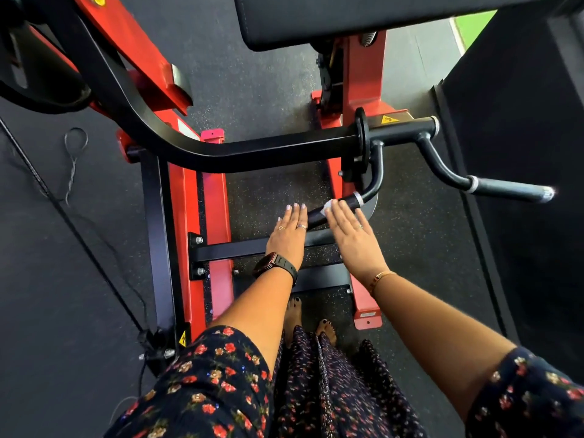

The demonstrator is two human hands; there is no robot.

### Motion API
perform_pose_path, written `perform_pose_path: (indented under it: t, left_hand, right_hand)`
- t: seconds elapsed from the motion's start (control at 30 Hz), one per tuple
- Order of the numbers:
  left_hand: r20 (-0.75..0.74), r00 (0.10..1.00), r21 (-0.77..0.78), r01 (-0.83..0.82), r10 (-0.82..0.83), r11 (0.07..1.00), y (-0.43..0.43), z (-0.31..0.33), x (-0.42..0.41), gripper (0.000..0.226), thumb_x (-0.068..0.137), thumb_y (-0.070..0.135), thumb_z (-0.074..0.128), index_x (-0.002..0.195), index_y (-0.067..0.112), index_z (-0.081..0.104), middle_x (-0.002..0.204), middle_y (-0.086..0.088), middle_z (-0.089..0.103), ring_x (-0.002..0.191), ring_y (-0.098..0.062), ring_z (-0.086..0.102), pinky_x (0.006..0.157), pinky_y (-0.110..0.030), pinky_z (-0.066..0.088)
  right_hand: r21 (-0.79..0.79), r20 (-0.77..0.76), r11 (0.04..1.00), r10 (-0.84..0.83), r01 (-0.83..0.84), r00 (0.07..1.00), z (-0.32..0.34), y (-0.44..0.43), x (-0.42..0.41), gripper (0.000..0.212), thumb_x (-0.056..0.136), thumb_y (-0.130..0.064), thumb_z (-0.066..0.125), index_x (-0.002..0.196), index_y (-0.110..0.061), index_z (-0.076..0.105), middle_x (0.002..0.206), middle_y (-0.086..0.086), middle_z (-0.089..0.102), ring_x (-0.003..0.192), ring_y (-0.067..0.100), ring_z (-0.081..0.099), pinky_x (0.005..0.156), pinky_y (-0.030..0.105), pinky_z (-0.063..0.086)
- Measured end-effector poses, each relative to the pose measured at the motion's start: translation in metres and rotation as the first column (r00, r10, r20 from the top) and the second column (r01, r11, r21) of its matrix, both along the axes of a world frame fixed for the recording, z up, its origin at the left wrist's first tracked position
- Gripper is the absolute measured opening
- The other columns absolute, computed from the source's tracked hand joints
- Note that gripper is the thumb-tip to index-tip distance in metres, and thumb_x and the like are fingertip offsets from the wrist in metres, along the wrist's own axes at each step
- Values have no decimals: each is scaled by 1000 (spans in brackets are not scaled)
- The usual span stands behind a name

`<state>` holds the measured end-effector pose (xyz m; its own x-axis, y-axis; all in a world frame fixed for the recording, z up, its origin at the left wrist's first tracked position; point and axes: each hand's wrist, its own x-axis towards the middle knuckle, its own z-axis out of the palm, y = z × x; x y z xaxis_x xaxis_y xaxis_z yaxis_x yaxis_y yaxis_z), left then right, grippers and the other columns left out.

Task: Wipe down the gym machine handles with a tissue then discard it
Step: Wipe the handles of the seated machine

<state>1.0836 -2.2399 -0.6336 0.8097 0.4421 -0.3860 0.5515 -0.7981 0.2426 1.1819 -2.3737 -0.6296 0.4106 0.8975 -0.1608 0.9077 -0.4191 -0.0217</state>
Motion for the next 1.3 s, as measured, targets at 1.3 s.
perform_pose_path:
  t: [1.3]
  left_hand:
    - [-8, 1000, 17, 15, -15, 1000, -1, 3, 0, 72, 96, -14, 29, 153, 8, -8, 163, -10, -3, 150, -22, -2, 120, -32, 3]
  right_hand:
    - [-146, 37, 983, -107, 112, 994, 16, 35, 56, 51, 94, -5, 46, 144, -5, 37, 149, 10, 38, 146, 25, 17, 118, 45, 7]
